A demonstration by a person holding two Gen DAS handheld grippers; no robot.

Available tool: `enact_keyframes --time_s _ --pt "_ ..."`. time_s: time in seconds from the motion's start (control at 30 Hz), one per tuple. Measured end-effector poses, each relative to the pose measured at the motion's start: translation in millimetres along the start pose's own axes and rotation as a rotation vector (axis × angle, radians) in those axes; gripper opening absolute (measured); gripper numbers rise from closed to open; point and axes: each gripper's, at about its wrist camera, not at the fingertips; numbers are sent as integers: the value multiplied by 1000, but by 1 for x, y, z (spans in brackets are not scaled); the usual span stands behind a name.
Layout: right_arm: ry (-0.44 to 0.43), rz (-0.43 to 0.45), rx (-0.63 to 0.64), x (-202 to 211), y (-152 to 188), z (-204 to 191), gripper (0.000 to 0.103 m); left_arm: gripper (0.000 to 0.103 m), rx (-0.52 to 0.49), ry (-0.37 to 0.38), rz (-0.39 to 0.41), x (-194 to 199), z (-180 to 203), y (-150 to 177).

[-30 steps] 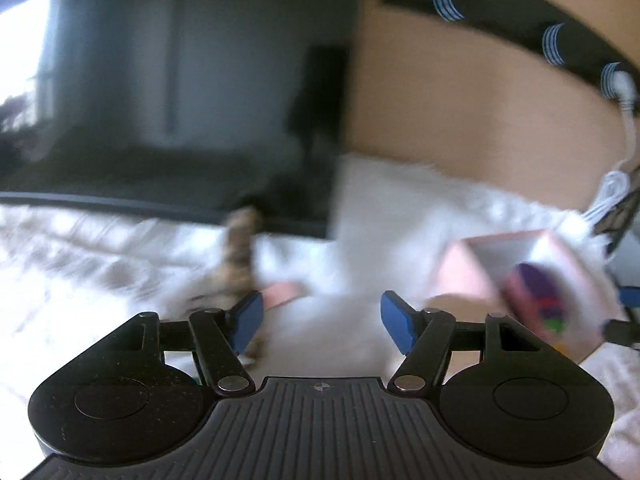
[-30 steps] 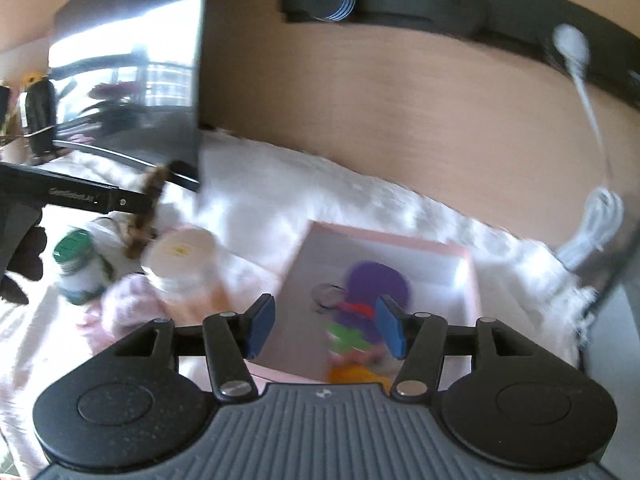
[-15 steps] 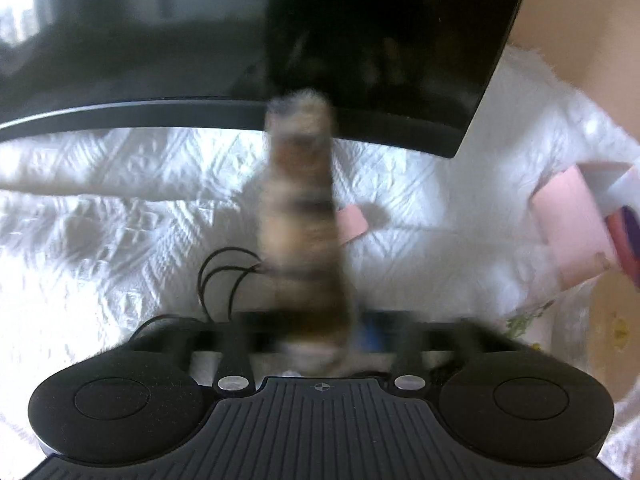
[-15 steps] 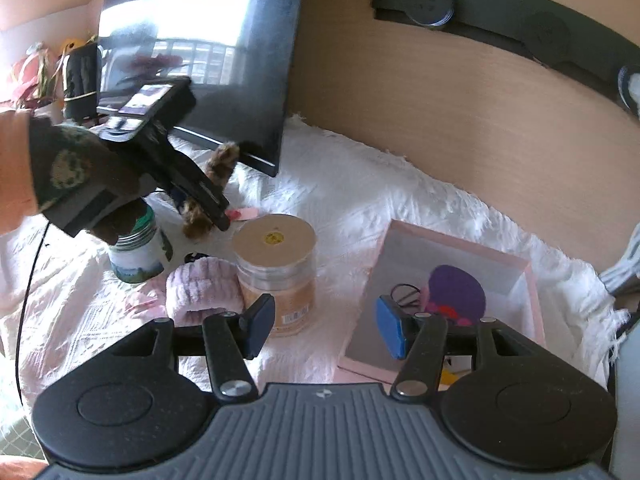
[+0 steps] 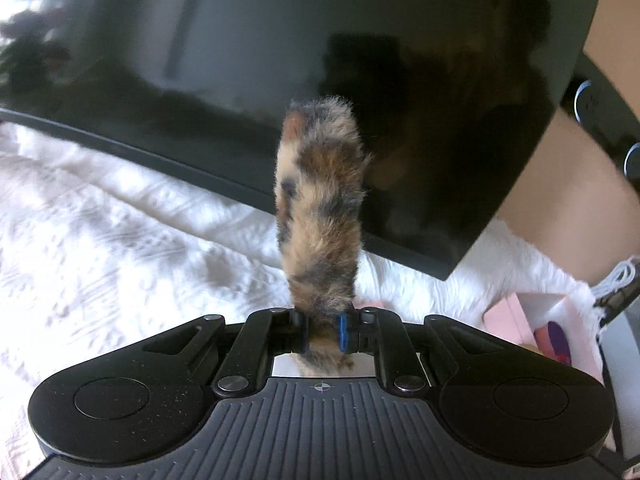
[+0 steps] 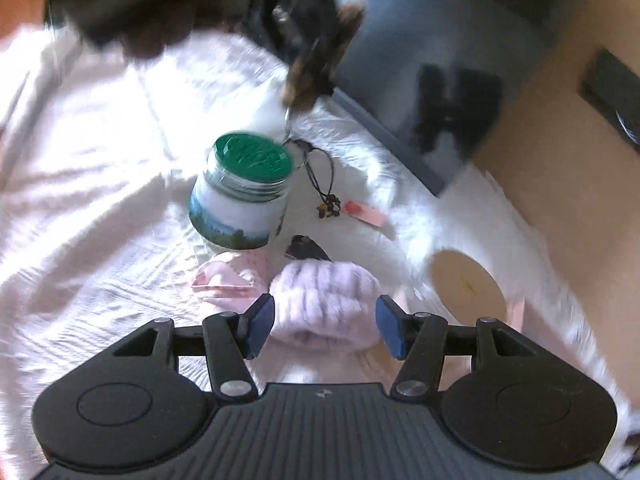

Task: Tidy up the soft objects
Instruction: 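Grasp the leopard-print fur tail with the left tool while the right tool reaches the lavender headband, then lift the fur tail with the left tool while the right tool grasps the lavender headband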

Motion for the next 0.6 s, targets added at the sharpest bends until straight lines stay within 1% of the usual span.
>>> enact_keyframes --time_s 0.1,0.13,0.17,0.2,0.23,0.3,0.4,0.5,0.6 --pt "19 -66 49 -24 -9 -8 55 15 39 12 22 11 -16 -7" --pt "17 -80 65 -29 -12 -8 53 15 49 16 33 14 -20 -9" --pt "4 -83 78 -30 -13 -8 48 15 56 20 42 18 -23 -13" --pt "-12 -82 86 -28 -16 -5 33 15 64 29 55 24 -25 -18" --pt "-33 -76 81 -23 -19 1 26 15 70 34 66 32 -27 -23" --pt "-63 -46 40 -10 -26 17 23 15 79 49 85 42 -26 -33" --pt "-80 22 -62 17 -38 54 22 15 96 88 120 63 -19 -46" --pt "-86 108 -165 51 -47 97 22 15 52 105 160 81 2 -54" --pt "-81 174 -247 79 -47 137 22 15 9 132 193 99 26 -59"
Point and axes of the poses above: each gripper's, at about its wrist camera, not at the fingertips, and x roughly against the way its jaws point, z to its right, y to its underside, and after that the axes turned 14 degrees about x, right-handed
